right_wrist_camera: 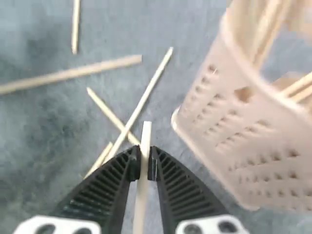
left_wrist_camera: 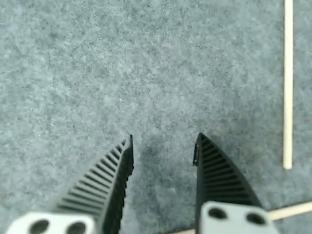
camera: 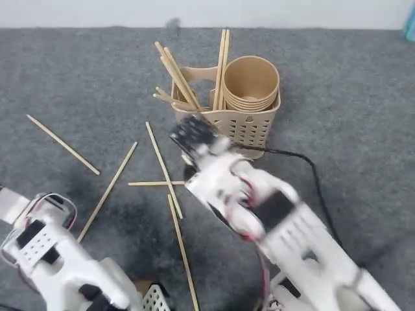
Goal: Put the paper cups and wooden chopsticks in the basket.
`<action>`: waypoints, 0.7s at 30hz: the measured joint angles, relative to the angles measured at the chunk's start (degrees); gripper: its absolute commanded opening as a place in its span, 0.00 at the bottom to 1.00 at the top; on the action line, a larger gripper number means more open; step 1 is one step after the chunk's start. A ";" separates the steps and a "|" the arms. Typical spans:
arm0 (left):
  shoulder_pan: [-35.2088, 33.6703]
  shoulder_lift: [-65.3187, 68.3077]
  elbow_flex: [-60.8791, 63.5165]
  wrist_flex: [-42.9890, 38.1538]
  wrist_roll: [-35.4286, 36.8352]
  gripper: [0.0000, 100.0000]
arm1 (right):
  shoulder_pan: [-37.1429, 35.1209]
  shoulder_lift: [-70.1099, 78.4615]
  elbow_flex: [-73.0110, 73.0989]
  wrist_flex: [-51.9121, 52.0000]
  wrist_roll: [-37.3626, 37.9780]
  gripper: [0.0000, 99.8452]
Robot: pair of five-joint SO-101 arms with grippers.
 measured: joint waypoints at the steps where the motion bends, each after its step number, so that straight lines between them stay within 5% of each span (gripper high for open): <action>1: 0.00 0.00 0.00 0.00 0.00 0.20 | 0.00 -3.69 0.35 0.09 0.00 0.01; 12: 0.00 0.00 0.00 0.00 0.00 0.20 | 2.46 -30.95 0.79 -4.48 0.44 0.01; 17: 0.00 0.00 0.00 0.00 0.00 0.20 | 8.70 -30.33 1.14 -18.11 -0.44 0.01; 21: 0.00 0.00 0.00 0.00 0.00 0.20 | 12.40 -28.31 0.97 -34.37 -8.62 0.01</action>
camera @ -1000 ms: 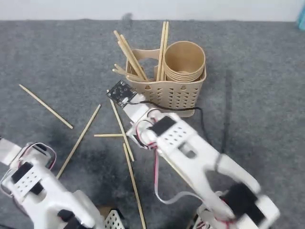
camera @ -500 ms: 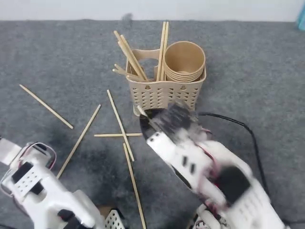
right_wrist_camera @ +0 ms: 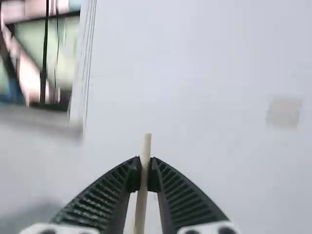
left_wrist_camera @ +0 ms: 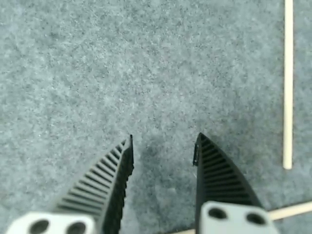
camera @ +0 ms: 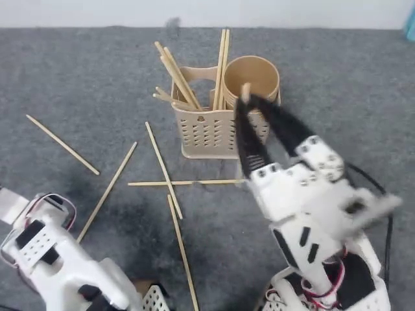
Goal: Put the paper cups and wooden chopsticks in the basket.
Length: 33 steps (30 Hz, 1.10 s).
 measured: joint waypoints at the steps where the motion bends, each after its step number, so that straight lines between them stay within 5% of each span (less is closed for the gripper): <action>1: 0.00 0.00 0.00 0.00 0.00 0.20 | 0.79 1.32 0.09 -4.31 -1.93 0.01; 14: 0.00 0.00 0.00 0.00 0.00 0.20 | 5.27 27.69 -0.88 -35.69 -4.92 0.01; 23: 0.00 0.00 0.00 0.00 0.00 0.20 | 6.24 46.24 -15.21 -37.63 -4.92 0.01; 33: 0.00 0.00 0.00 -0.09 0.00 0.20 | 6.33 56.26 -13.89 -40.00 -4.92 0.01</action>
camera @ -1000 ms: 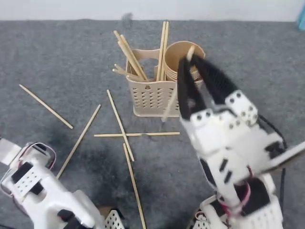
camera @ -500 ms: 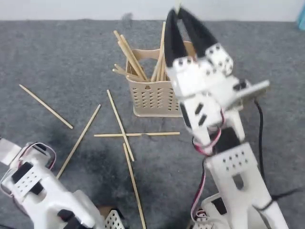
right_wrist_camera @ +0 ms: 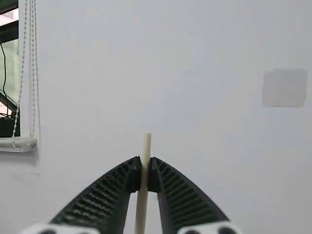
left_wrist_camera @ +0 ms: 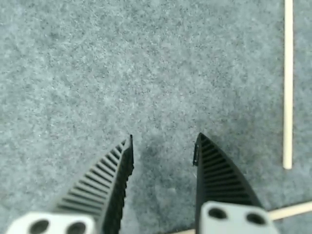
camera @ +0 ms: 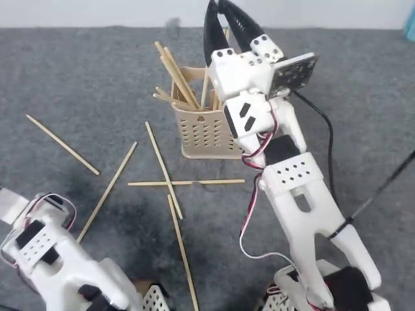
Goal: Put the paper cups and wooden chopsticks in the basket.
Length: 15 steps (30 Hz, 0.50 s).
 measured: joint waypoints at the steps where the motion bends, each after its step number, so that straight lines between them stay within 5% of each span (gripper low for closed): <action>1: 0.00 0.00 0.00 0.00 0.00 0.20 | 0.00 0.53 1.58 -1.58 0.00 0.01; 15: 0.00 0.00 0.00 0.00 0.00 0.20 | 0.00 2.90 15.03 -9.23 -0.09 0.01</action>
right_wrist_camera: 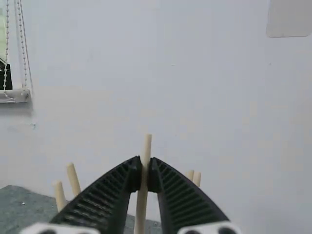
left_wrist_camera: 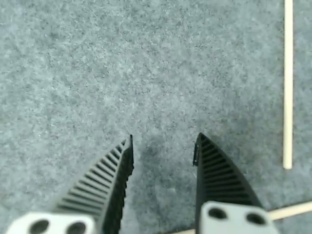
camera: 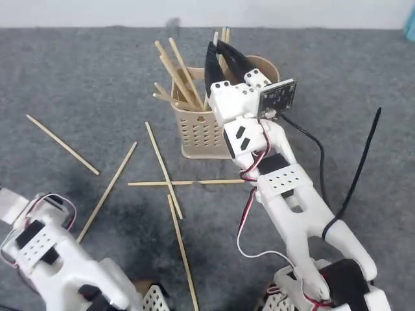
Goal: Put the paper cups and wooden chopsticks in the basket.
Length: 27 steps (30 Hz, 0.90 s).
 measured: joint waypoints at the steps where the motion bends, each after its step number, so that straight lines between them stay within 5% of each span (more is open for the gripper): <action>1: 0.00 0.00 0.00 0.00 0.00 0.20 | 0.00 0.00 0.00 0.79 0.00 0.01; 9: 0.00 0.00 0.00 0.00 0.00 0.20 | -1.93 0.09 -10.20 15.38 -0.18 0.11; 27: 0.00 0.00 0.00 0.00 0.00 0.20 | -2.99 -15.82 -31.03 66.46 -6.42 0.12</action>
